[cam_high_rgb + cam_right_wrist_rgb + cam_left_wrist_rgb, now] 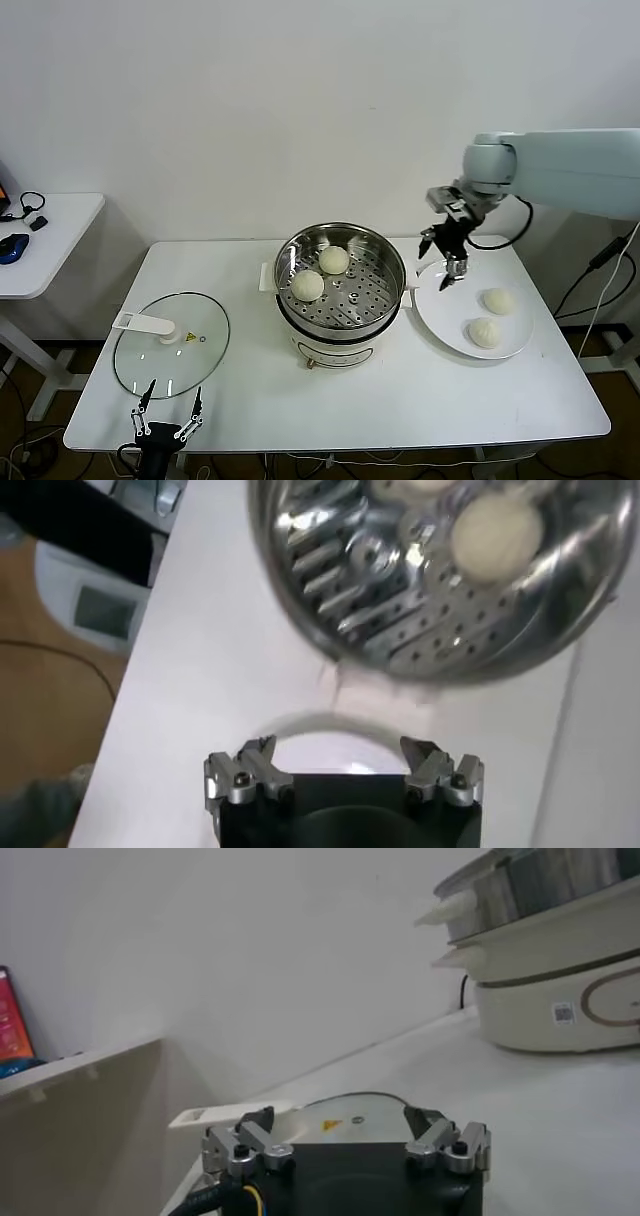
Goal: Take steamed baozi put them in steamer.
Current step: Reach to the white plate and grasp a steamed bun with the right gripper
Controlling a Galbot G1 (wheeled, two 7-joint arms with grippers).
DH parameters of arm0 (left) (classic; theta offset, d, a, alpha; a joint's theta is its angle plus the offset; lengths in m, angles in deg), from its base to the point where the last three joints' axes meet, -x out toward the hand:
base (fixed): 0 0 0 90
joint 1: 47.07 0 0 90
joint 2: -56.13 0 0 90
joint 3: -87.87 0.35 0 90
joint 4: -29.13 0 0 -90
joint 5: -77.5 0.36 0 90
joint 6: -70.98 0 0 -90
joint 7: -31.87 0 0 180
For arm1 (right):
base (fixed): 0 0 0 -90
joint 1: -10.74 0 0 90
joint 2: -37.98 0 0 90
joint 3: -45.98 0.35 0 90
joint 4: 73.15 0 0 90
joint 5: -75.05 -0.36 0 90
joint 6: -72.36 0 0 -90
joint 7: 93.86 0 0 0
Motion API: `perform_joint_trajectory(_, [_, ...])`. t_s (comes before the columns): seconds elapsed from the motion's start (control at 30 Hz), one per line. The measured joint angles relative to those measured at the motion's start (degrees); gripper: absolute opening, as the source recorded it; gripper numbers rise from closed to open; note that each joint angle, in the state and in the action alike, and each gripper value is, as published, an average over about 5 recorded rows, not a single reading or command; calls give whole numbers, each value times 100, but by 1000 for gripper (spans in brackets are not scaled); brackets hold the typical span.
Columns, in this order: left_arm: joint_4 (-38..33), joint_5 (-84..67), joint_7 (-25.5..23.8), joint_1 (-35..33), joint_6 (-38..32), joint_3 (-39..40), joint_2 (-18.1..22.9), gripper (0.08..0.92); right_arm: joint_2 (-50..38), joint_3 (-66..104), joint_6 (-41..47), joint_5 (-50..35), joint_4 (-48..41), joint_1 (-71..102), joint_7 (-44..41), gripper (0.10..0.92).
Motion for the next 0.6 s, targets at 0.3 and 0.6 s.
perform_joint_trajectory(0.3, [-23,30,7,-59,-16,-5,54,823,-513,213,-177,579,-291,524,-36,823])
perform_joint_trajectory(0.6, [-14,35,21,-81,-32,-37,64,823,-731,536,-164,1007,-441,1127,83,823])
